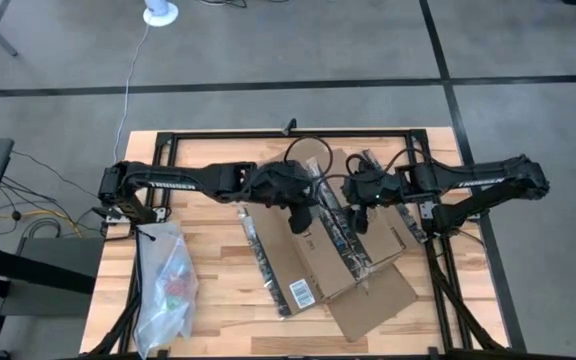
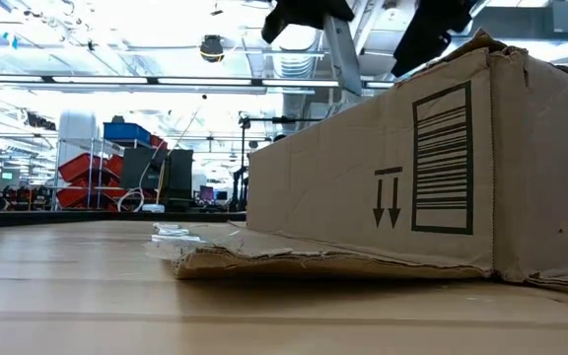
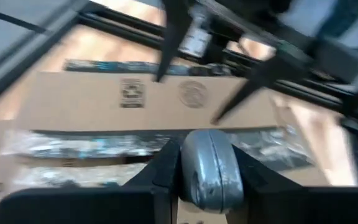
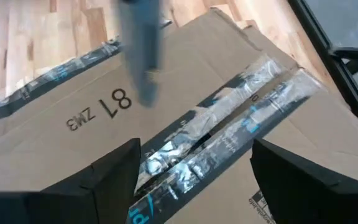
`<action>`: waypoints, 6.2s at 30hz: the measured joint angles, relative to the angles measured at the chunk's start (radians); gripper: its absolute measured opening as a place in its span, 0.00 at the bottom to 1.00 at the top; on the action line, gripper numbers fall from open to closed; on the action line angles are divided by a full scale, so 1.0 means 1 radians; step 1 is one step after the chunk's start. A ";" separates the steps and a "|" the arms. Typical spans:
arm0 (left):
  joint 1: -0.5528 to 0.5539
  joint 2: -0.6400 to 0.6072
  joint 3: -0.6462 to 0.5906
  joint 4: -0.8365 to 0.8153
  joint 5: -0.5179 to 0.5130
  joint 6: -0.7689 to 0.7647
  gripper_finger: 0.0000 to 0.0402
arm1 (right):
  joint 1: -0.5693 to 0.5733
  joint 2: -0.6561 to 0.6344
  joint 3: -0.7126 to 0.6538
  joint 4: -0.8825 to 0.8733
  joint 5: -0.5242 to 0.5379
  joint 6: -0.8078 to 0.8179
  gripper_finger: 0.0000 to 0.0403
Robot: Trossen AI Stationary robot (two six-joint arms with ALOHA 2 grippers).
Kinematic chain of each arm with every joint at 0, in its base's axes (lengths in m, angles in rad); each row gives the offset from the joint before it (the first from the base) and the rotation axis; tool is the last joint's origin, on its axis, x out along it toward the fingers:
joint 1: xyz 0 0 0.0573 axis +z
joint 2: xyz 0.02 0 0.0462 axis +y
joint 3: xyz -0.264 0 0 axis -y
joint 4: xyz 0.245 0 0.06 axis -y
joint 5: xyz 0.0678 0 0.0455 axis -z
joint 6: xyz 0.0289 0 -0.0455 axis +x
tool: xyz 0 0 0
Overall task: Unpack boxes
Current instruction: Break down the box until it is fully flat
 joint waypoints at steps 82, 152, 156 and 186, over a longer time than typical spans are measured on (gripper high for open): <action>0.048 -0.026 0.103 -0.191 0.195 0.331 0.14 | -0.048 0.107 0.006 0.375 -0.161 0.002 0.71; 0.028 -0.078 -0.068 0.237 0.145 0.205 0.43 | -0.035 -0.136 0.036 -0.044 -0.163 -0.028 0.14; 0.030 -0.093 -0.069 0.257 0.139 0.205 0.43 | -0.026 -0.158 0.036 -0.062 -0.169 0.013 0.14; 0.031 -0.092 -0.069 0.236 0.105 0.392 0.43 | -0.088 -0.084 0.036 -0.058 -0.562 -0.067 0.14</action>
